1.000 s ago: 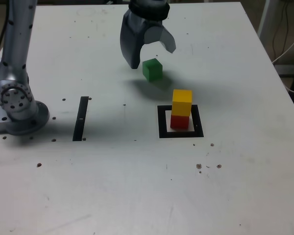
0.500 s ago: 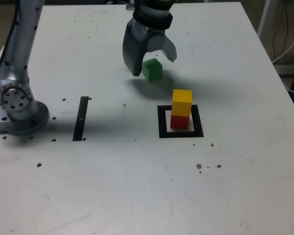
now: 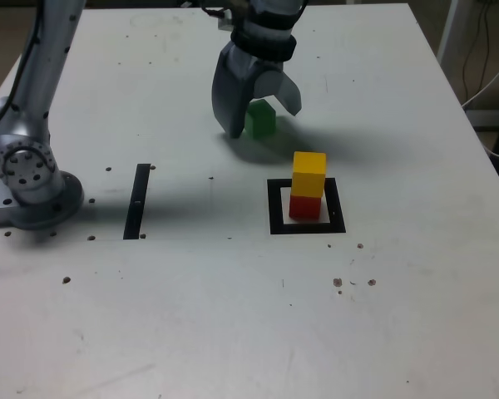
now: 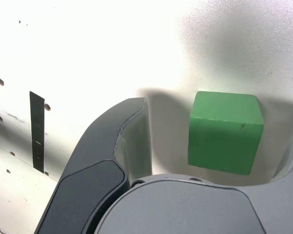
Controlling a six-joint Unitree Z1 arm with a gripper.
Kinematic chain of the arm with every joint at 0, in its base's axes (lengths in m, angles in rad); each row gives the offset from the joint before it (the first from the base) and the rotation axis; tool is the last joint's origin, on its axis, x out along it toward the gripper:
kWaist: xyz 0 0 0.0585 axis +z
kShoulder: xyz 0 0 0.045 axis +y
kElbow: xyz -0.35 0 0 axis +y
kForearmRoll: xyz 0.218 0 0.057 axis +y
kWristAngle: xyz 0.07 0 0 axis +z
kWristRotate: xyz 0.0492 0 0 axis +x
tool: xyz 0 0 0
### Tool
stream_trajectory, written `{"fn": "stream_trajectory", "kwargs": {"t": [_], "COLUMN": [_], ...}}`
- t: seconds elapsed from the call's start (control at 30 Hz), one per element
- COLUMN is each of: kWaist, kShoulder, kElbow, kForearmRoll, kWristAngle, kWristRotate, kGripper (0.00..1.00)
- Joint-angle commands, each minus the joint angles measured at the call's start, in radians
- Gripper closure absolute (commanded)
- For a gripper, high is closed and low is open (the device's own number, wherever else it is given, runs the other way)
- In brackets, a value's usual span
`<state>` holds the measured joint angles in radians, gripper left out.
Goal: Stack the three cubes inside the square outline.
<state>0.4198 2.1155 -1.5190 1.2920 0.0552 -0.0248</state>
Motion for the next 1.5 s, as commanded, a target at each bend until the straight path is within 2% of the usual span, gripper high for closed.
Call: {"fn": "stream_trajectory", "kwargs": {"t": [0.0,0.27,0.43,0.6,0.7,1.47], "kWaist": [0.004,0.01,0.01,0.01,0.01,0.006], "kShoulder": [0.006,0.012,0.016,0.017,0.016,-0.013], "kElbow": [-0.005,-0.007,-0.007,-0.009,-0.009,-0.006], "kForearmRoll": [0.001,0.0,-0.011,-0.023,-0.028,-0.02], "kWristAngle": [-0.003,-0.012,-0.011,0.001,0.007,0.015], "kWristRotate": [0.002,0.002,0.002,0.002,0.003,0.02], "kGripper": [0.05,0.19,0.37,0.6,0.67,0.69]}}
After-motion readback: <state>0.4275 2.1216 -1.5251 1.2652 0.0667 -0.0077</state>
